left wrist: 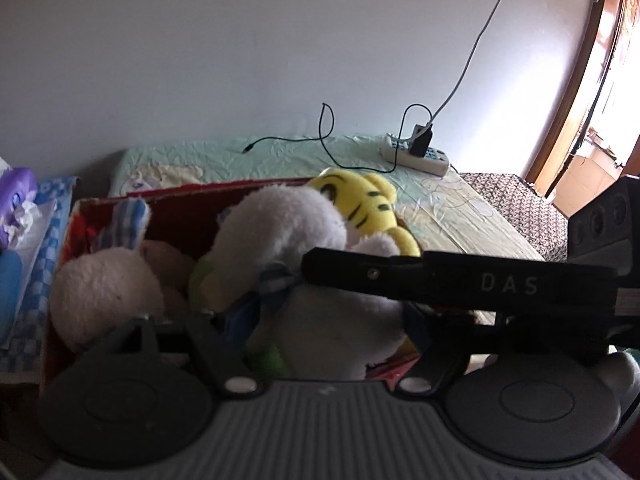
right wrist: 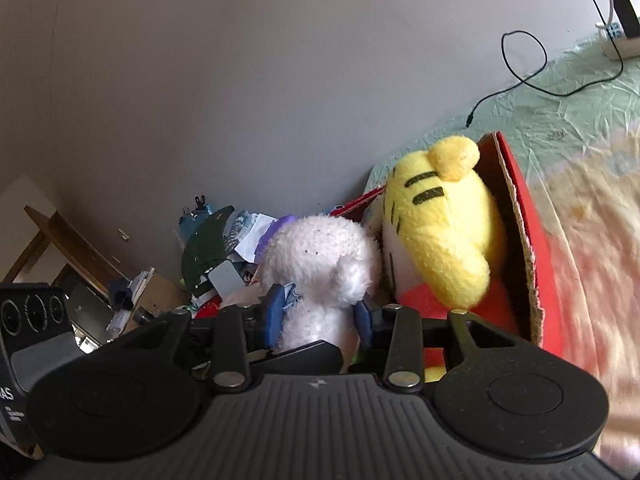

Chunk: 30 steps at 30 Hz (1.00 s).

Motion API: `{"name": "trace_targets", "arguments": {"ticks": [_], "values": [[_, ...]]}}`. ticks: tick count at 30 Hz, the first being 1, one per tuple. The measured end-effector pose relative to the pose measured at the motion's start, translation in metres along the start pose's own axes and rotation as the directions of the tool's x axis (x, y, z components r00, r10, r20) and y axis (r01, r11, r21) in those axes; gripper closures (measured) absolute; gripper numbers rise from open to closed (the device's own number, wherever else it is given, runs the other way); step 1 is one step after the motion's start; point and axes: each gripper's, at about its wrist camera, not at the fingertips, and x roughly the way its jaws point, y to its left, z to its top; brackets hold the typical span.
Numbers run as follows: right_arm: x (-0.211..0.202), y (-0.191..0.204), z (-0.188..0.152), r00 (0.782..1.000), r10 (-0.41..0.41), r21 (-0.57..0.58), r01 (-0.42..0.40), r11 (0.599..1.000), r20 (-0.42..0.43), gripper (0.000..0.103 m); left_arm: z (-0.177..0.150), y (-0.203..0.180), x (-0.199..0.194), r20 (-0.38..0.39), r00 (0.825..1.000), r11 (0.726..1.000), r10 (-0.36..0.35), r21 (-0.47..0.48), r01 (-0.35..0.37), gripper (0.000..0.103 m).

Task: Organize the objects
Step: 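Lift and carry the white bunny plush with the right tool to the red box, then lower the white bunny into the red box and open the right tool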

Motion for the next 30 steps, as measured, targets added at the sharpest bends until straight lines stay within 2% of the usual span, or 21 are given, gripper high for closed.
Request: {"name": "trace_targets", "arguments": {"ticks": [3,5,9,11,13,16,18,20,22,24,26,30], "values": [[0.002,-0.001,0.001,0.999,-0.043,-0.03,0.043,0.999,0.018,0.064,0.001,0.005,0.01,-0.013,1.0,1.0,-0.01,-0.001,0.01,0.024],[0.011,-0.007,0.002,0.997,-0.07,-0.011,0.07,0.997,-0.012,0.065,0.001,0.005,0.019,-0.032,0.999,1.0,-0.005,0.006,0.006,0.029],[0.014,-0.003,-0.003,0.995,-0.088,-0.045,0.085,0.995,-0.052,0.065,0.002,0.007,0.025,-0.048,0.999,1.0,-0.002,0.016,0.003,0.028],[0.009,-0.004,-0.001,0.993,-0.085,-0.027,0.083,0.996,-0.077,0.064,0.001,0.009,0.022,-0.053,0.998,1.0,-0.018,0.016,0.019,0.027],[0.004,-0.005,0.003,0.992,-0.084,-0.026,0.082,0.996,-0.095,0.056,-0.001,0.011,0.017,-0.054,0.998,0.999,-0.031,0.013,0.032,0.026],[-0.014,0.003,0.008,0.992,-0.105,-0.1,0.098,0.99,-0.065,0.054,-0.001,0.013,0.011,-0.05,0.998,0.999,-0.032,0.002,0.032,0.026],[-0.026,0.003,0.012,0.995,-0.099,-0.108,0.096,0.989,-0.021,0.049,-0.002,0.014,0.007,-0.047,0.999,1.0,-0.018,0.001,0.018,0.026],[-0.027,0.003,0.018,0.994,-0.107,-0.096,0.106,0.99,0.002,0.052,-0.003,0.015,0.005,-0.048,0.999,1.0,-0.001,-0.001,0.001,0.026],[-0.023,0.0,0.023,0.994,-0.107,-0.084,0.107,0.991,-0.001,0.074,-0.004,0.019,0.006,-0.058,0.998,1.0,0.024,-0.017,-0.025,0.025],[-0.012,-0.002,0.023,0.992,-0.125,-0.078,0.122,0.989,-0.03,0.079,-0.005,0.025,0.009,-0.069,0.997,0.998,0.015,-0.054,-0.019,0.024],[-0.004,-0.001,0.021,0.99,-0.136,-0.083,0.132,0.988,-0.045,0.079,-0.003,0.028,0.009,-0.075,0.997,0.997,0.016,-0.077,-0.022,0.026],[0.017,0.007,0.017,0.982,-0.172,-0.148,0.16,0.976,-0.075,0.081,-0.003,0.024,0.009,-0.075,0.996,0.997,0.054,-0.059,-0.059,0.026]]}}
